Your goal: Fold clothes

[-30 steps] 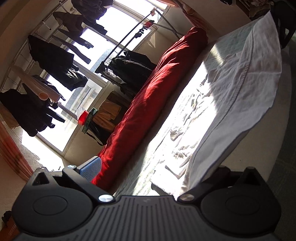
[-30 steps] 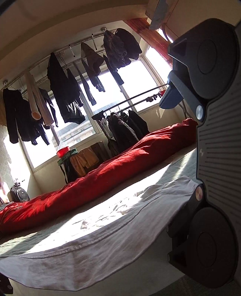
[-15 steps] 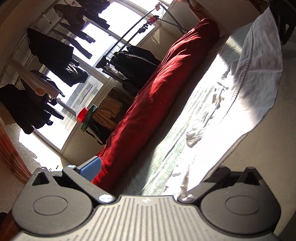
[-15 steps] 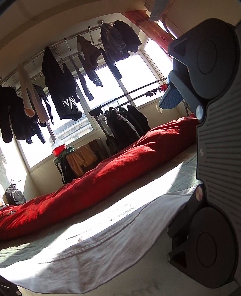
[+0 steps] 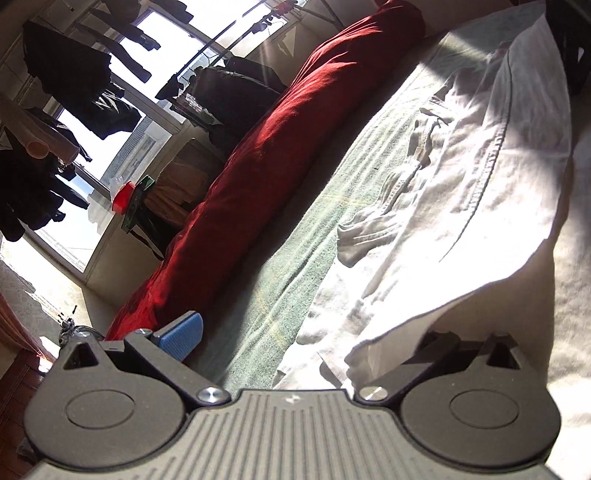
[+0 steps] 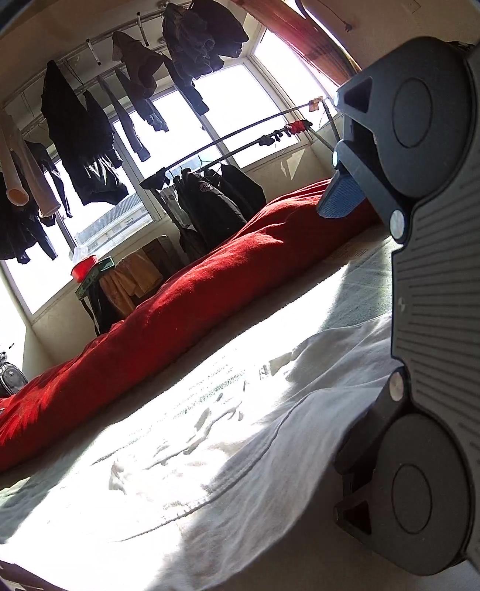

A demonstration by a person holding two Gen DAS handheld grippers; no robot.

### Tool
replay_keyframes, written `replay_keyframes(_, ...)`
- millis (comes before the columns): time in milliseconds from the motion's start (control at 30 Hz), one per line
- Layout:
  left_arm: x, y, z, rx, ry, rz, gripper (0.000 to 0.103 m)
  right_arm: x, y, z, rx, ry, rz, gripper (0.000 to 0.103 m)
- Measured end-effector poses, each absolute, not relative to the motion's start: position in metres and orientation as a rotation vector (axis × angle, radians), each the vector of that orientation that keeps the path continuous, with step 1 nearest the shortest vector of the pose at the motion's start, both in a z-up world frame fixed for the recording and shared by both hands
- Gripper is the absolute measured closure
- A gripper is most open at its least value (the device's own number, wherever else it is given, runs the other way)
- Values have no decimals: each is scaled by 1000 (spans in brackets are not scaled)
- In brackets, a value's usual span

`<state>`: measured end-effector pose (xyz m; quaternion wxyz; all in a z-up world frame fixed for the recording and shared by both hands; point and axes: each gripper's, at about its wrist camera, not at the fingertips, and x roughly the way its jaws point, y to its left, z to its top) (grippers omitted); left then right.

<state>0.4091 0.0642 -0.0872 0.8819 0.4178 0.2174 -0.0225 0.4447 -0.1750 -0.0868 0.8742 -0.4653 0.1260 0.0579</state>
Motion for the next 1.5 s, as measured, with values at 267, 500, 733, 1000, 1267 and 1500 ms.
replay_keyframes(267,372,76,-68,846,475,-92,0,415,-189,-71,-908,349,209,0)
replay_keyframes(500,343,92,-58,689,523,-122,0,379,-212,-58,-783,434,294,0)
replay_keyframes(733,334,93,-56,592,559,-180,0,372,-211,-68,-757,472,366,0)
replay_keyframes(1000,353,100,-66,671,572,-118,0,396,-207,-69,-817,438,293,0)
replay_keyframes(1267,391,122,-55,681,532,-22,0,433,-204,-67,-877,399,209,0)
replay_keyframes(1500,436,130,-48,656,505,65,0,478,-209,-62,-827,387,147,0)
